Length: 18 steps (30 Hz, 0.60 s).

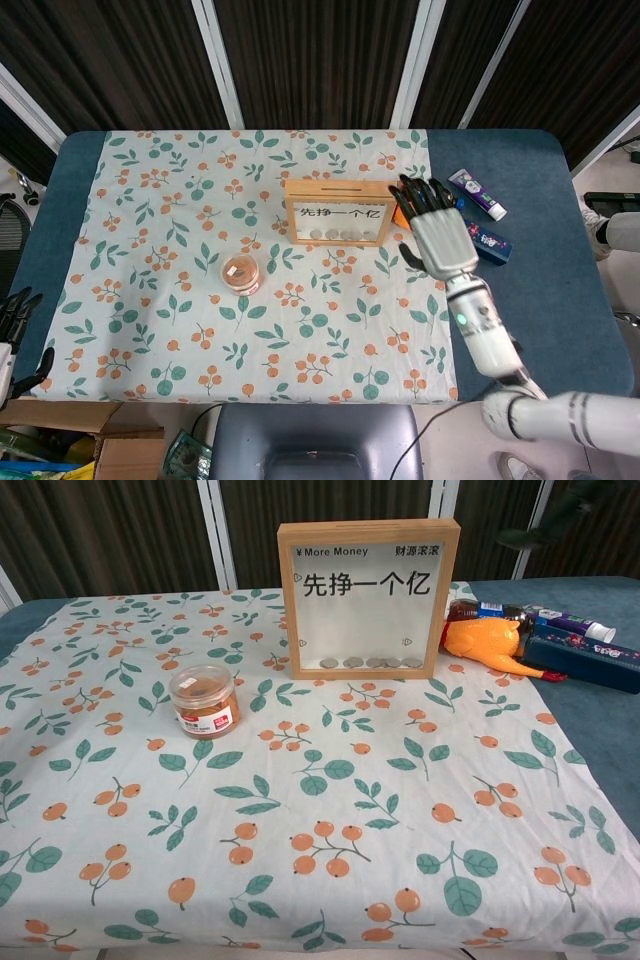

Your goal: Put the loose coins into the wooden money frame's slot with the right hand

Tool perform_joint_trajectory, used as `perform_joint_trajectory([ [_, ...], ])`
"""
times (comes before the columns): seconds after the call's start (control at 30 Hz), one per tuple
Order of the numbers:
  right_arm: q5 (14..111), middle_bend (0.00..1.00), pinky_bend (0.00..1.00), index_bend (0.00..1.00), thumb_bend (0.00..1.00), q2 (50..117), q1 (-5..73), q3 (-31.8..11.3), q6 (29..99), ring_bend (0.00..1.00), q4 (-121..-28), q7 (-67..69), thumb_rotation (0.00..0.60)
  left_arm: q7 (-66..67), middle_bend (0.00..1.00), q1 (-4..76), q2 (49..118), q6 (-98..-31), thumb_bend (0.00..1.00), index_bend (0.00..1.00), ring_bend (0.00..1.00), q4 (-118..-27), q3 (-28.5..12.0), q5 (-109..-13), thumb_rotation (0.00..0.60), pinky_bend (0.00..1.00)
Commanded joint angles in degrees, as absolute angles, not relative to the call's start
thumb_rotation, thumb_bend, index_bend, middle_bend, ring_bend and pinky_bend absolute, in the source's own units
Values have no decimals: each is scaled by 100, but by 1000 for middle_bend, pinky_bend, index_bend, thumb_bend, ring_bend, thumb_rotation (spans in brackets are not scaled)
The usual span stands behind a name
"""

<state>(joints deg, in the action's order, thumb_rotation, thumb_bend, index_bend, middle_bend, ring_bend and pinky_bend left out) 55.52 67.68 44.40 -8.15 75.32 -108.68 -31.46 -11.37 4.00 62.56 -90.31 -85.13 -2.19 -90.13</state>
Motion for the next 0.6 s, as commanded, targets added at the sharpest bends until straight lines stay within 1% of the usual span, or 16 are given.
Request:
perform_joint_trajectory([
  [0.03,6923,36,0,85,462,6243,3048,358,8667,0,-11350,-2707,600,-1076,0,418,6277,-8994,451,0,0,-8518,-223,-8996,600,0],
  [0.13,7287,37,0,71,458,6431,2509,725,8968,0,-10973,-2568,600,-1012,0,440,6291,-8941,452,0,0,-8523,-226,-8973,600,0],
  [0.23,7501,37,0,59,458,6652,2133,892,9090,0,-10586,-2325,600,-923,0,446,6313,-8946,451,0,0,-8531,-230,-8978,600,0],
  [0.43,7902,37,0,59,448,7126,1442,986,9518,0,-9881,-1867,600,-660,0,438,6384,-8964,453,0,0,-8531,-236,-8958,600,0],
  [0.5,7912,37,0,58,427,7207,1312,957,9515,0,-9747,-1652,600,-591,0,442,6398,-8933,453,0,0,-8541,-240,-8923,600,0],
  [0.6,7986,36,0,54,403,7049,1277,985,9293,0,-9784,-1557,600,-529,0,444,6411,-8917,452,0,0,-8559,-258,-8878,600,0],
])
